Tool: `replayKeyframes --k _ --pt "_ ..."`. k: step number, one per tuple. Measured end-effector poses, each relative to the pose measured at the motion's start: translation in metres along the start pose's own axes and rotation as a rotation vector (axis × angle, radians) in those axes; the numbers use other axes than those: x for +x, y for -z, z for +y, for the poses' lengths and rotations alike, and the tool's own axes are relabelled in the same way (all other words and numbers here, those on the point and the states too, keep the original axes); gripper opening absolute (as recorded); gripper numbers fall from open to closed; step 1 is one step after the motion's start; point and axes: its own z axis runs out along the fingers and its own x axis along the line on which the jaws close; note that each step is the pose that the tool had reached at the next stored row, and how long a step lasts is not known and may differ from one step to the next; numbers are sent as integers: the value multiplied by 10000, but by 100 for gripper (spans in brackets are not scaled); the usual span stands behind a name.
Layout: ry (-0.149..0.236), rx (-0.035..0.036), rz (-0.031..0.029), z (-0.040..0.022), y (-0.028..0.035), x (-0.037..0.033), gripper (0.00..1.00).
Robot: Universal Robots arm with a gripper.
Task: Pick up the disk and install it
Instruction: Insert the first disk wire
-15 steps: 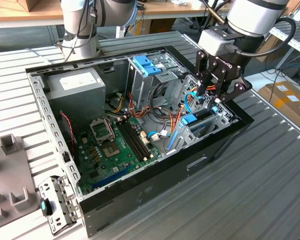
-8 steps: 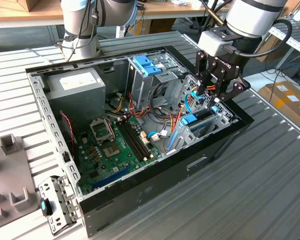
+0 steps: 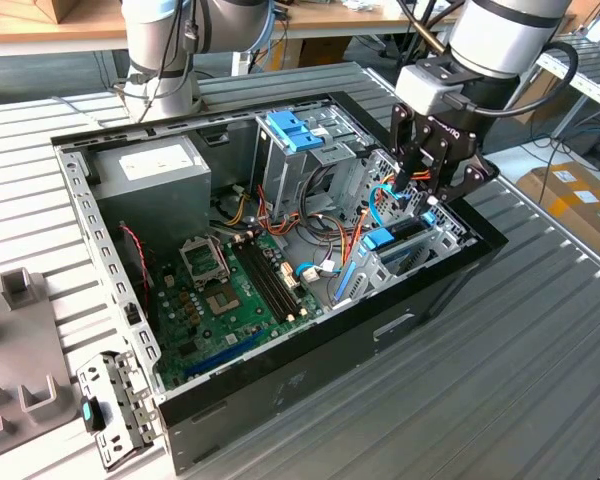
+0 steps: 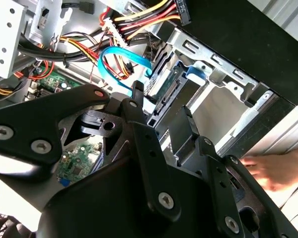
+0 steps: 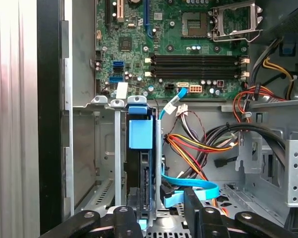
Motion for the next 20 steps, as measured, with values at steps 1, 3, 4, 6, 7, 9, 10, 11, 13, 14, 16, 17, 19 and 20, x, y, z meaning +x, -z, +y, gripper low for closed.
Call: replayKeyframes --k 1,3,4,6,7,9,10,11,13,14,16,17,19,20 --pt "0 0 0 0 0 9 48" --pt "0 0 0 -1 0 27 48" --pt "0 0 -4 -1 -1 38 48" --pt "2 0 -8 -1 -1 61 48" --pt "1 0 -9 -1 -1 61 48" --pt "1 0 -9 -1 -1 62 48" --pt "1 0 -8 -1 -1 62 48" --pt "1 0 -9 -1 -1 62 40" --pt "2 0 -9 -1 -1 63 34" --pt "2 0 -8 -1 -1 63 28" --pt "1 0 -9 -1 -1 63 16" --pt "1 0 -8 -1 -1 63 15" --pt "1 0 -8 -1 -1 63 15" --pt "1 0 -9 -1 -1 64 15"
